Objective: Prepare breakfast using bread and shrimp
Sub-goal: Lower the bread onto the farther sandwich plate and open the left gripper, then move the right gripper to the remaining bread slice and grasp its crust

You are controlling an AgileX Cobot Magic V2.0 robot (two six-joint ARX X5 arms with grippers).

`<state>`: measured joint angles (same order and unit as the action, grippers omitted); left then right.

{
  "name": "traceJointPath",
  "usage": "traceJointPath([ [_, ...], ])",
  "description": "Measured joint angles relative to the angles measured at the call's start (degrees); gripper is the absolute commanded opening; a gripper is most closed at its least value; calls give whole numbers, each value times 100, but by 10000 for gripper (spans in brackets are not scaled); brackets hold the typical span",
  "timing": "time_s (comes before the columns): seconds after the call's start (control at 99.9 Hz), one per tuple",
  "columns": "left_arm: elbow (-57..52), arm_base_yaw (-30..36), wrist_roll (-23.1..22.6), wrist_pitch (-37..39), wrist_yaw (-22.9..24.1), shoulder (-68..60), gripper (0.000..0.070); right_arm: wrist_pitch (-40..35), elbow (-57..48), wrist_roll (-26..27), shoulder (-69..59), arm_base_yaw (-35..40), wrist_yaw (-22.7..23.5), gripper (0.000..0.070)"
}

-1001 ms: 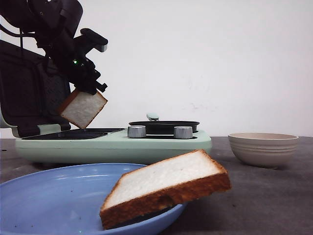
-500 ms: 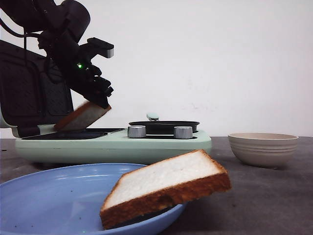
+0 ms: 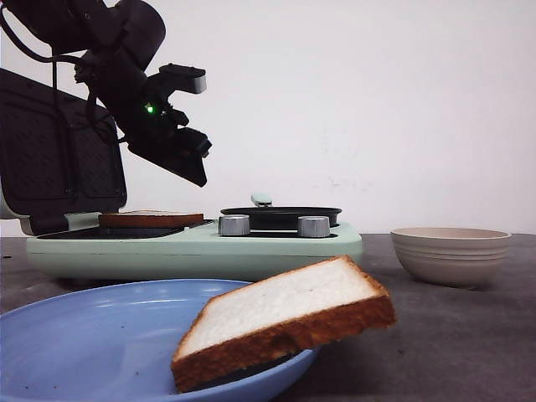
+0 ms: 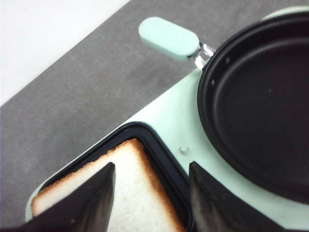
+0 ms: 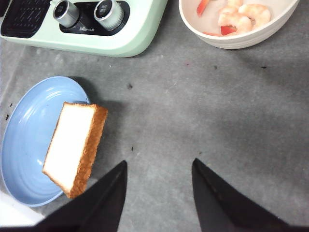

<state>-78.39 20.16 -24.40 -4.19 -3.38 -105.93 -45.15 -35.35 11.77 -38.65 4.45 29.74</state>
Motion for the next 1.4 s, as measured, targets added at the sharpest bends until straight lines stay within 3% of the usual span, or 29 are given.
traceJointPath([
  [0.13,-149,-2,400,-4,-31,52,242,0,0,0,0,0,-2,260],
  [0.42,-164,-258,1786,-98,-876,1141,229,2,0,0,0,0,-2,260],
  [0.56,-192,-378,2212,-407,-1047,1637,229,2,0,0,0,0,0,260],
  [1.011,52,-378,2385,-1174,-1075,3222,227,15,0,4,0,0,13,261],
  [1.401,2682,-378,2914,-632,-839,5403,228,352,11,295,0,90,365,261],
])
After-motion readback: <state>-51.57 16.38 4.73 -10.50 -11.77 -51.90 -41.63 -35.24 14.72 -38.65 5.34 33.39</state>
